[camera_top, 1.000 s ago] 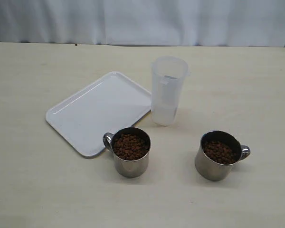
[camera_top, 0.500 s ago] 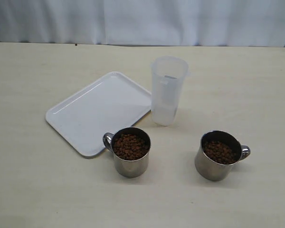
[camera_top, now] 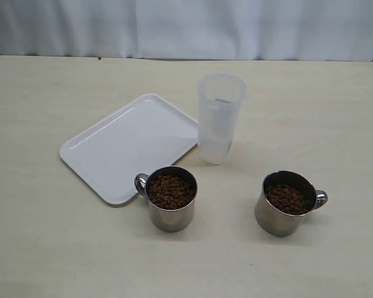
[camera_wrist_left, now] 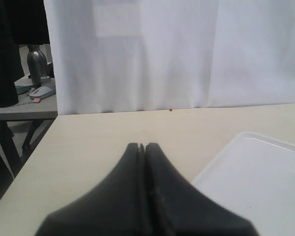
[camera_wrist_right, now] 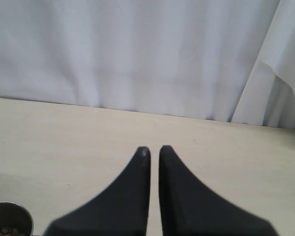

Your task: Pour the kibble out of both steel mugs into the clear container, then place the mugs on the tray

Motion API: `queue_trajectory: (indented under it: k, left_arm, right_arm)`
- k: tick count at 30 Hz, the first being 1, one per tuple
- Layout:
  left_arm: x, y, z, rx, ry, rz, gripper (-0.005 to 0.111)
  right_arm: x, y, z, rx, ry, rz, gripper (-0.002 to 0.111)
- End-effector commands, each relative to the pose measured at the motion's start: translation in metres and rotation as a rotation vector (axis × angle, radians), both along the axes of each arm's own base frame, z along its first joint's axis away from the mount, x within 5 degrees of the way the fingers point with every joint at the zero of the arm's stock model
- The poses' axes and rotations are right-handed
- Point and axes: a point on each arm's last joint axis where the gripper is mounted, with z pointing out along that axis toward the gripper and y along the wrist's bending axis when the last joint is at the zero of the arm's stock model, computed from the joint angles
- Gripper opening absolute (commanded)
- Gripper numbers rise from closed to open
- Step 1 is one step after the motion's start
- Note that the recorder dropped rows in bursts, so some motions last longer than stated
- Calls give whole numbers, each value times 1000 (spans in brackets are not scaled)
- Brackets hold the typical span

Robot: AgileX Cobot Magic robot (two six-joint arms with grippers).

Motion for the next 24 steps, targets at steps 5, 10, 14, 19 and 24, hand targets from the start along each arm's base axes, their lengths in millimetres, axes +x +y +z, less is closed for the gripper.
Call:
queue_trajectory:
  k: [5,10,14,19,24]
  left_arm:
    - [0,0,3,-4,-11,-3,0]
    - [0,0,4,-4,-15,-3,0]
    - [0,0,4,-2,-17,-3,0]
    - [0,0,4,-2,-17,-3,0]
    - [0,0,4,-2,-17,-3,0]
  right_arm:
    - [0,0,0,-28,-6,-4,5]
    - [0,0,9,-36,-104,-4,5]
    - [-1,0,18,-31,-206,-5,5]
    - [-2,0,24,-15,-273,-4,5]
    - [-1,0,23,-16,-267,-4,5]
